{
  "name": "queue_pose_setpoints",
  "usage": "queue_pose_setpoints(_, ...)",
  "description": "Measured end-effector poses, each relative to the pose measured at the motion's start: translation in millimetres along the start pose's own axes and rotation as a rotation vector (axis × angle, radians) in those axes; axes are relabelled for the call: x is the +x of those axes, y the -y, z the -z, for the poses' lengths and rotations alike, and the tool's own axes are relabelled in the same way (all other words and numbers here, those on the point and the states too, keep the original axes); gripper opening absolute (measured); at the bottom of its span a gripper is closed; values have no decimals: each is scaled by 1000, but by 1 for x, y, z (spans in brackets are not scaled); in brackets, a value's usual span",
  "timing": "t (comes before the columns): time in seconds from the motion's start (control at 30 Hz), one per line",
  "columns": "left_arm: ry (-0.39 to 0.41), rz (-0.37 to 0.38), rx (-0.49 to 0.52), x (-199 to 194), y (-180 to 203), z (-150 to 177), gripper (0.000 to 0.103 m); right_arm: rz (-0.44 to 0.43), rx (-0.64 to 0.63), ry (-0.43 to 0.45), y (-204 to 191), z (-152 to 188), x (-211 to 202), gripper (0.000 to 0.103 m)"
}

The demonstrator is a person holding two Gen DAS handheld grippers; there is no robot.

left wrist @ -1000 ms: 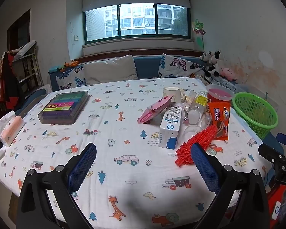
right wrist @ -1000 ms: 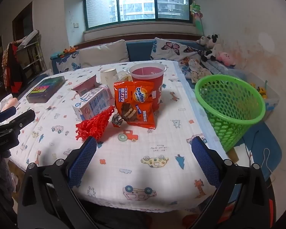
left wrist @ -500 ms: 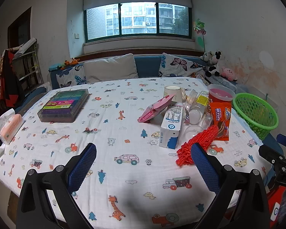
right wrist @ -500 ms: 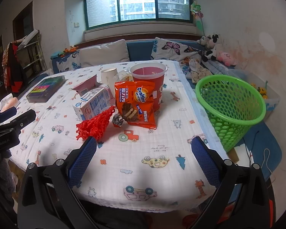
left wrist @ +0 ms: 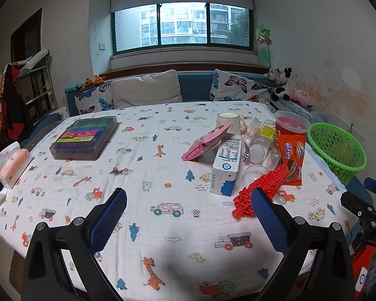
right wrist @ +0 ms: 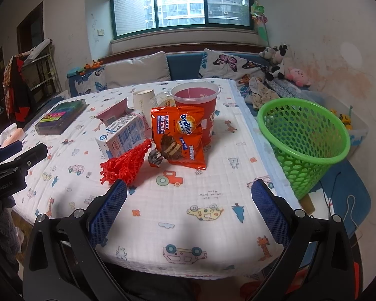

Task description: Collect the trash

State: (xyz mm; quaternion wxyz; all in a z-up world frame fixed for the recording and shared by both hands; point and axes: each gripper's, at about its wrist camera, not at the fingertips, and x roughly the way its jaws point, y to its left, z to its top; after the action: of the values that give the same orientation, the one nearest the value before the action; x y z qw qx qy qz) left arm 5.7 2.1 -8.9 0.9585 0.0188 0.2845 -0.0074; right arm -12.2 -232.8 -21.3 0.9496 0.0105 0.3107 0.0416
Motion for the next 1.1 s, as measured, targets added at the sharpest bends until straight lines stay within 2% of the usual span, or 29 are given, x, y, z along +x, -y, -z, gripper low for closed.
queue_pose_setpoints(1.1,-2,2,-2,0,-1,0,96,-5,-1,-8,-1,-1,5,99)
